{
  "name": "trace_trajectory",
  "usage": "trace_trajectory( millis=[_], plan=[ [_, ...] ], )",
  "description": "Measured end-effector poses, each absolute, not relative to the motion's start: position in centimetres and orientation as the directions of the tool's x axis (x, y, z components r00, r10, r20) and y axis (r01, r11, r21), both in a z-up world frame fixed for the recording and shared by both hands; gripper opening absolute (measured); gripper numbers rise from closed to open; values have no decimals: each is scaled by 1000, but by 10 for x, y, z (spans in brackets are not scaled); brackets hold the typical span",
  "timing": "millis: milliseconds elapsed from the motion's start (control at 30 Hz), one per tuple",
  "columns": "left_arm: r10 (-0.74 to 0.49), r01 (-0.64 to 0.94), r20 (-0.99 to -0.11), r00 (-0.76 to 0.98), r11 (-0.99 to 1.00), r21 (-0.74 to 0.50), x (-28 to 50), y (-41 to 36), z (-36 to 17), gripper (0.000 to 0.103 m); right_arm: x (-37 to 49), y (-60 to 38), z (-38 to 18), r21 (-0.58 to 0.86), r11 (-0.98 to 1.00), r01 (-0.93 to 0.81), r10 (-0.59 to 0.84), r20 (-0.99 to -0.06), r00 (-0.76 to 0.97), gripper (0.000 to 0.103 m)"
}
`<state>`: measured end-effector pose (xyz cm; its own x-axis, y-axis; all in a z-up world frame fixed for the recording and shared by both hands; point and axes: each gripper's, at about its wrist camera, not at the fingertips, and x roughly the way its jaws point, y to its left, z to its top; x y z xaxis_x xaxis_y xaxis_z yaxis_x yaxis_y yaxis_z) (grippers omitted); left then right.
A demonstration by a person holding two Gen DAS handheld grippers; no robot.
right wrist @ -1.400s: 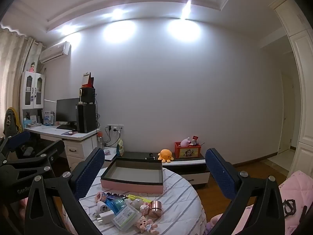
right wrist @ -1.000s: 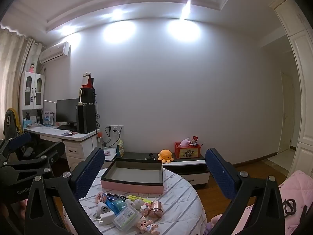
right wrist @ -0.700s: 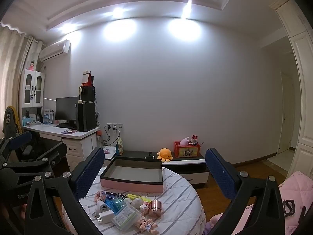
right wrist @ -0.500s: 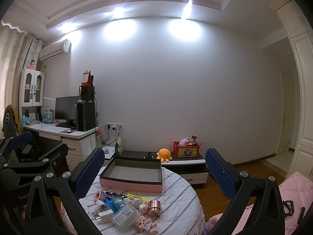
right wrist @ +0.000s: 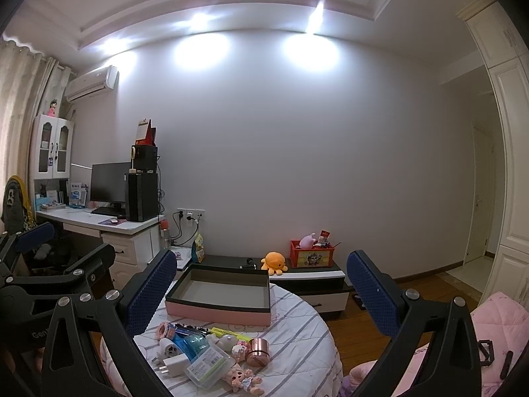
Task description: Organize rigid objects
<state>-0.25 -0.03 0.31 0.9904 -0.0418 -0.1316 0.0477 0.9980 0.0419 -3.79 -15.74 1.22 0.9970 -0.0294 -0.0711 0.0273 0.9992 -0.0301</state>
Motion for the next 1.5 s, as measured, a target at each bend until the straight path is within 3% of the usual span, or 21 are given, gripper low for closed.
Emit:
trace_trajectory(
  millis=[1500],
  plan=[
    [-36, 41, -127, 991, 999, 36, -4, 5, 2, 103, -37, -151, 11, -39, 999, 26, -28, -64, 998, 103]
  ],
)
